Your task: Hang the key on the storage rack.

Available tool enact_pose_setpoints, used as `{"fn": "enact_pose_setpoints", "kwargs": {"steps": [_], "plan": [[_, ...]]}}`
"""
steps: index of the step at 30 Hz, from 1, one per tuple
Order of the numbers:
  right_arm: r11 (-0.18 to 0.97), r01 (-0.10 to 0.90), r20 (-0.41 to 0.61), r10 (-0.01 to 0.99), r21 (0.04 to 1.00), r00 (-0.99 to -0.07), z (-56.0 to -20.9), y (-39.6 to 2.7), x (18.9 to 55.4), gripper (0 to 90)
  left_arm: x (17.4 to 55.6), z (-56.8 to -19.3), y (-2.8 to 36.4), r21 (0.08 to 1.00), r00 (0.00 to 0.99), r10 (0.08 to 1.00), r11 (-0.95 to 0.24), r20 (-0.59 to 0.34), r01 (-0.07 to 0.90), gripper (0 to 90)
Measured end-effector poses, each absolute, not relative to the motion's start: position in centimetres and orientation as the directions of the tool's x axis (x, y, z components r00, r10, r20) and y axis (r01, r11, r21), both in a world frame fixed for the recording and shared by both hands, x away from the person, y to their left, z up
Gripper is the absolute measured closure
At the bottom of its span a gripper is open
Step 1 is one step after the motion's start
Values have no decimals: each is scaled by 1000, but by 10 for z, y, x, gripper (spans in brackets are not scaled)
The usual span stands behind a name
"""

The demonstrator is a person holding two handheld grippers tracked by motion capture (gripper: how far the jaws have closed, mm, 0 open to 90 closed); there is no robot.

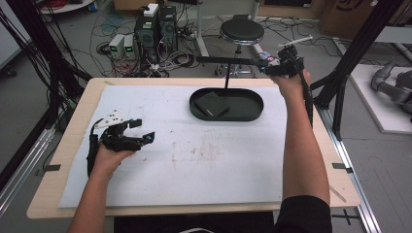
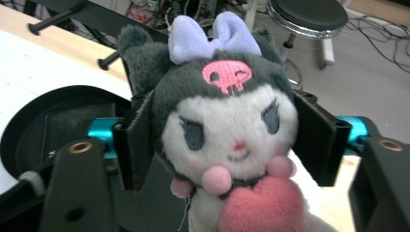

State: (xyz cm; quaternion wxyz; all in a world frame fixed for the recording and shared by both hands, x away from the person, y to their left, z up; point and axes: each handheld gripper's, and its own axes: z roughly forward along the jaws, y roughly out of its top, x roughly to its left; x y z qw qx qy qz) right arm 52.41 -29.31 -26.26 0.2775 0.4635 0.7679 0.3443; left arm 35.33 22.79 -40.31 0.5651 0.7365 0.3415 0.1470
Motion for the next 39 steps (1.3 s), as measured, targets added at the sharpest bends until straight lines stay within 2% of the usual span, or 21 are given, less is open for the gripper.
{"fn": "enact_pose_setpoints", "kwargs": {"steps": [4,14,21,28,33,35,39], "plan": [[314,522,-104,914,793,-391,-260,-297,521,213,353,-403,227,932,726,667,-133,-167,336,147],[328,496,-119,906,804,-406,-253,-303,507,207,353,-403,227,933,724,668,-127,-170,336,147],[308,497,-89,905,812,-416,-261,-310,494,207,353,-403,228,924,711,686,-156,-153,349,147],[325,504,-71,886,801,-458,-267,-310,480,194,353,-403,228,924,709,690,-158,-149,348,147],[354,467,-93,864,810,-494,-264,-304,461,194,353,-403,229,920,700,701,-174,-133,350,146],[354,435,-96,853,828,-512,-267,-304,453,194,353,-402,229,921,702,700,-176,-131,347,146],[344,438,-80,852,830,-517,-283,-309,440,194,353,-401,230,922,703,699,-177,-128,344,146]]}}
